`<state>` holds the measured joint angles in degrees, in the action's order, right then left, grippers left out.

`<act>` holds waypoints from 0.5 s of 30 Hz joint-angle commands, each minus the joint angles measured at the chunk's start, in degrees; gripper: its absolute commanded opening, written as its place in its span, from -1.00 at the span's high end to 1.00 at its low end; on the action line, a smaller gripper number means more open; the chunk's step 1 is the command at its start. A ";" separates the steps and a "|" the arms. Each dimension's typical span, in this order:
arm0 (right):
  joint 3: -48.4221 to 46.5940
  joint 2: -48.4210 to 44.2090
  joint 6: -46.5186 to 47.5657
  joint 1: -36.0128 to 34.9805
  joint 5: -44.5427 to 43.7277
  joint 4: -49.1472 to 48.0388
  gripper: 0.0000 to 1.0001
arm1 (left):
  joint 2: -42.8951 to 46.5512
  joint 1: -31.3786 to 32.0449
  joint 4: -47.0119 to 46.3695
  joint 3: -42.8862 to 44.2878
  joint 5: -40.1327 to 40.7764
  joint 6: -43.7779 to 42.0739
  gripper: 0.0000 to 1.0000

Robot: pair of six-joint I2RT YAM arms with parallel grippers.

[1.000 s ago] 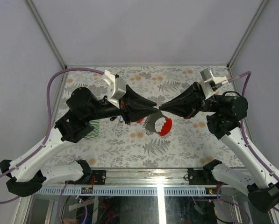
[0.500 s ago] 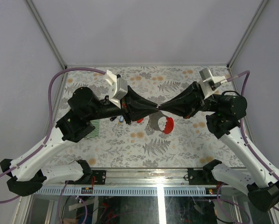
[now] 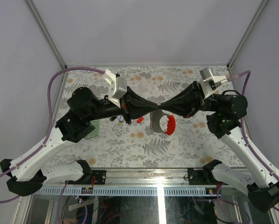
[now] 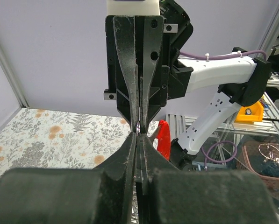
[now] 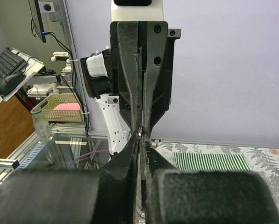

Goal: Put the keys on the keyring

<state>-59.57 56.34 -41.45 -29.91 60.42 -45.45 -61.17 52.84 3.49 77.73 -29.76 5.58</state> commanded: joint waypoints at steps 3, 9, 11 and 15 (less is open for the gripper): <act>-2.63 -2.09 1.05 -0.68 -0.83 0.28 0.74 | 2.23 0.37 -6.87 -2.87 3.12 -0.83 1.00; -3.46 -4.88 7.43 -0.70 -2.14 7.94 0.37 | 4.10 0.40 -8.10 -5.76 1.48 -2.41 1.00; -3.64 -5.93 10.27 -0.75 -2.99 11.22 0.34 | 4.89 0.35 -9.57 -7.24 0.98 -2.76 1.00; -3.80 -8.13 15.87 -0.69 -5.30 17.81 0.30 | 7.13 0.39 -11.71 -10.86 1.83 -3.28 1.00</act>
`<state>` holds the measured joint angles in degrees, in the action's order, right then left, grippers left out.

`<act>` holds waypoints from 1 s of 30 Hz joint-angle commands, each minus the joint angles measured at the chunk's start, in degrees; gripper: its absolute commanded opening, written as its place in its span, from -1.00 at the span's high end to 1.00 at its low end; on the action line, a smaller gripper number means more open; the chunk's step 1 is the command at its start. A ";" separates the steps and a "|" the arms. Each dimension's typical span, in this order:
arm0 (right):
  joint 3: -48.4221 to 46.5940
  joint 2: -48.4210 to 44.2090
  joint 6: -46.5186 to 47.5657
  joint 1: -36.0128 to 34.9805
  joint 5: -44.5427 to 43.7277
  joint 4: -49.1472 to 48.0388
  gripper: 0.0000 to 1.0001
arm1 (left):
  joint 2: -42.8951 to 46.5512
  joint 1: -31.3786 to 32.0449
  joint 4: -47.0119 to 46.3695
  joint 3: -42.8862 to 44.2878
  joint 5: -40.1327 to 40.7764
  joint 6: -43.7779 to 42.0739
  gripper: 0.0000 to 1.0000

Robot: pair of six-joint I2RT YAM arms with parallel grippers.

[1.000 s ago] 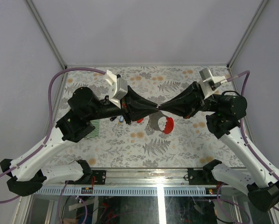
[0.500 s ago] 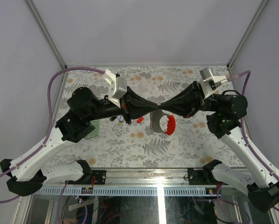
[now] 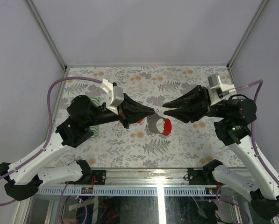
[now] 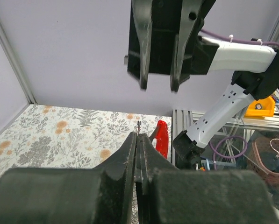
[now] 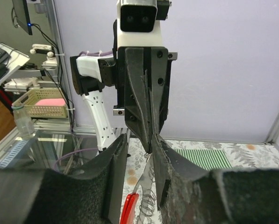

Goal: Put the keys on the keyring

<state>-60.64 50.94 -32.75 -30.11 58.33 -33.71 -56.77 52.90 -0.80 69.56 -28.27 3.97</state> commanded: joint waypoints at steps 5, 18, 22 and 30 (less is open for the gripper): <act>-2.16 -6.17 15.17 -0.48 -9.65 15.53 0.30 | 7.63 0.32 -7.56 -7.38 0.52 -5.87 0.92; 9.74 -13.52 27.36 -0.48 -9.26 7.77 0.25 | 15.12 0.34 -1.04 -14.09 -9.15 -39.91 1.00; 11.54 -14.11 31.95 -0.49 -6.33 8.01 0.25 | 14.54 0.35 5.19 -12.94 -9.26 -49.79 1.00; 12.32 -13.08 43.63 -0.62 -3.02 13.47 0.25 | 12.71 0.35 10.58 -12.02 -7.55 -58.79 1.00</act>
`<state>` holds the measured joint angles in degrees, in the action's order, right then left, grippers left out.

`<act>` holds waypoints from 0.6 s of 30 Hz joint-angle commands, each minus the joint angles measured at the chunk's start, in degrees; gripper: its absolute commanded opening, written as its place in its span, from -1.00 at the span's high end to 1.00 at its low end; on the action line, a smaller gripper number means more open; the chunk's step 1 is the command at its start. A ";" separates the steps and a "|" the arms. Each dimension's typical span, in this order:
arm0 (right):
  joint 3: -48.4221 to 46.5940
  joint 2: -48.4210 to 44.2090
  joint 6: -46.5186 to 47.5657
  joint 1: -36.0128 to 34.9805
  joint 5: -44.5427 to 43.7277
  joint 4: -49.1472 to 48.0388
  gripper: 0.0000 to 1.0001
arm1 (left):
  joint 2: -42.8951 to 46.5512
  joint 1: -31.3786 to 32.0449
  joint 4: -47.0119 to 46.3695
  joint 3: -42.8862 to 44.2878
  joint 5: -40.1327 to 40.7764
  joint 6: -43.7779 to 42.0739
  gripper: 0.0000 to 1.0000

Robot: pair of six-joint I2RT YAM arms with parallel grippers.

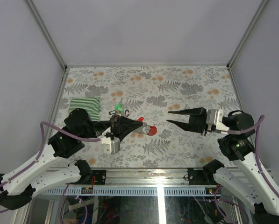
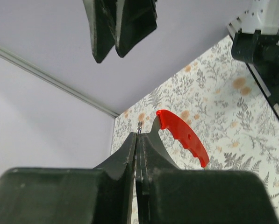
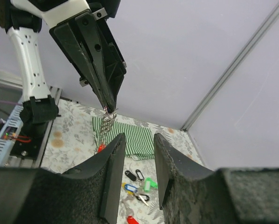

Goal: Put the keys on the keyring

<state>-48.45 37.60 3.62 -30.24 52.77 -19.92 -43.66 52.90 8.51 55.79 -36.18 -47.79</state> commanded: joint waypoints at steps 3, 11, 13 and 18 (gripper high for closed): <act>0.62 1.30 9.22 -1.69 2.64 -0.99 0.26 | -0.98 0.34 1.14 1.95 0.83 -6.64 1.00; -3.21 5.15 25.00 -13.88 -9.25 11.45 0.28 | -1.98 0.38 -0.43 2.17 3.35 -2.97 1.00; -3.72 6.20 26.63 -15.94 -11.72 12.44 0.30 | -2.09 0.40 -0.43 2.29 3.56 -2.41 1.00; -5.13 8.27 28.27 -18.52 -15.80 13.10 0.33 | -2.70 0.34 0.76 3.33 3.90 -1.29 1.00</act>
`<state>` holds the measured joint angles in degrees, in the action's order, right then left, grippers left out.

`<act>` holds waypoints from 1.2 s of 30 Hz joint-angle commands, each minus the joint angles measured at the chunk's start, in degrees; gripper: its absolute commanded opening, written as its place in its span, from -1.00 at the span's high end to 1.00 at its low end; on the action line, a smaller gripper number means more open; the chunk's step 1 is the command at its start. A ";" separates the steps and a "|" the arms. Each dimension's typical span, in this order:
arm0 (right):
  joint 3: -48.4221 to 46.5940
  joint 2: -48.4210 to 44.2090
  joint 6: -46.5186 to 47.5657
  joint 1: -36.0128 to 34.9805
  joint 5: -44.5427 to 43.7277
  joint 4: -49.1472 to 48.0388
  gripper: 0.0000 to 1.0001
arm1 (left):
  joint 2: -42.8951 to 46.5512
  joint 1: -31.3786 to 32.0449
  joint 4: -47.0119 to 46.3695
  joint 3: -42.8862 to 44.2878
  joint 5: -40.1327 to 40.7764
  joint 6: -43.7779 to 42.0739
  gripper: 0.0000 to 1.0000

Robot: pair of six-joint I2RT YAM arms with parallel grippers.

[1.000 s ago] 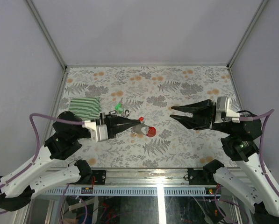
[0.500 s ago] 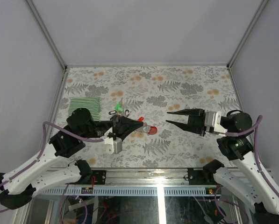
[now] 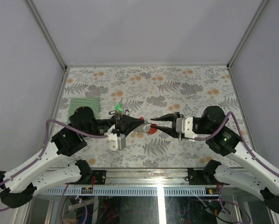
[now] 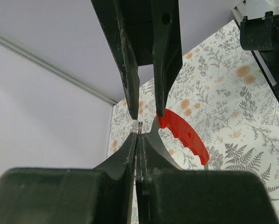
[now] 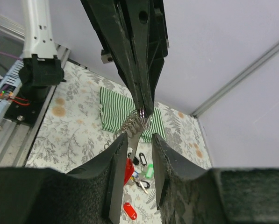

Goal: Put the keys on the keyring

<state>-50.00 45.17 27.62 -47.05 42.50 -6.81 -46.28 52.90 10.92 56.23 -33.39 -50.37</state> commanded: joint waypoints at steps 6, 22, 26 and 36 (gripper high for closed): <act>-5.28 2.59 5.86 -3.36 -7.49 1.40 0.35 | -0.55 0.30 -0.46 3.56 1.88 2.02 1.00; -5.95 4.11 5.69 -5.55 -8.40 0.73 0.52 | -1.49 0.29 0.70 4.61 2.06 2.58 1.00; -6.08 4.16 5.62 -5.85 -8.41 0.74 0.76 | -1.51 0.31 0.94 4.70 2.34 2.73 1.00; -5.90 2.20 -3.41 -6.00 -4.67 0.18 1.00 | 2.79 0.39 -3.02 4.11 -1.83 11.29 0.58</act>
<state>-53.36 49.12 30.83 -52.51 35.35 -4.51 -47.18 52.90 13.72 59.11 -32.64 -44.99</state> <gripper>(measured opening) 0.011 0.156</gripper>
